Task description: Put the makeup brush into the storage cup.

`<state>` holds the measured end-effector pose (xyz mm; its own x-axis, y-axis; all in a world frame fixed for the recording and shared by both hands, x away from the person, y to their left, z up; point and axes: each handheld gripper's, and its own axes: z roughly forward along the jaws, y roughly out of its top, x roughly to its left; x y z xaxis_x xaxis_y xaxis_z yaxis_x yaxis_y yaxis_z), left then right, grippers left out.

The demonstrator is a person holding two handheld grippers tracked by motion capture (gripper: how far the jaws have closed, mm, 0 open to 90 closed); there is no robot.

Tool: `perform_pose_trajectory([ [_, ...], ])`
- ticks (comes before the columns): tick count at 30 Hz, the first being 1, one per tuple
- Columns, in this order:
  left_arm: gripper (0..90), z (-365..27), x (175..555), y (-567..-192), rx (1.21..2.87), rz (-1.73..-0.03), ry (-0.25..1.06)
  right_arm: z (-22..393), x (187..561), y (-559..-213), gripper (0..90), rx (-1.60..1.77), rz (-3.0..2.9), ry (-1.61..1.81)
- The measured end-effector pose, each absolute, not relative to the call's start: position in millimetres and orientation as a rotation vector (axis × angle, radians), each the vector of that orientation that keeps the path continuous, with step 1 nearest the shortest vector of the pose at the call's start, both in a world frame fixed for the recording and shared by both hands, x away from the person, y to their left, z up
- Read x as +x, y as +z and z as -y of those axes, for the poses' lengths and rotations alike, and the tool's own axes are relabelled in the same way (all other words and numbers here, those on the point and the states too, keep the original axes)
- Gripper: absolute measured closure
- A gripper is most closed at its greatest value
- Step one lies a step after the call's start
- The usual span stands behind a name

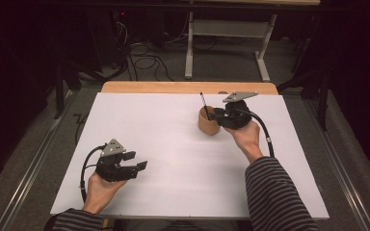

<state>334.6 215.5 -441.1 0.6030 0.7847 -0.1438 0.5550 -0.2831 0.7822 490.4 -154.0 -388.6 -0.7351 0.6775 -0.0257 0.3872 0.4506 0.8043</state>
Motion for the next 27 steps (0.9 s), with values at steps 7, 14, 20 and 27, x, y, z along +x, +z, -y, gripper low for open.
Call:
perform_pose_trajectory([
  [7,40.2,-216,335,-441,1.977,-1.062,0.341,160,480,-383,67.7,0.878,-2.375,1.183],
  [14,40.2,-215,335,-441,1.979,-1.062,0.346,171,468,-383,67.7,0.885,-2.369,1.193],
  [20,40.1,-215,335,-441,1.977,-1.061,0.345,183,457,-382,67.2,0.893,-2.356,1.219],
  [27,40.1,-215,335,-441,1.973,-1.063,0.344,194,444,-376,66.1,0.901,-2.357,1.263],
])
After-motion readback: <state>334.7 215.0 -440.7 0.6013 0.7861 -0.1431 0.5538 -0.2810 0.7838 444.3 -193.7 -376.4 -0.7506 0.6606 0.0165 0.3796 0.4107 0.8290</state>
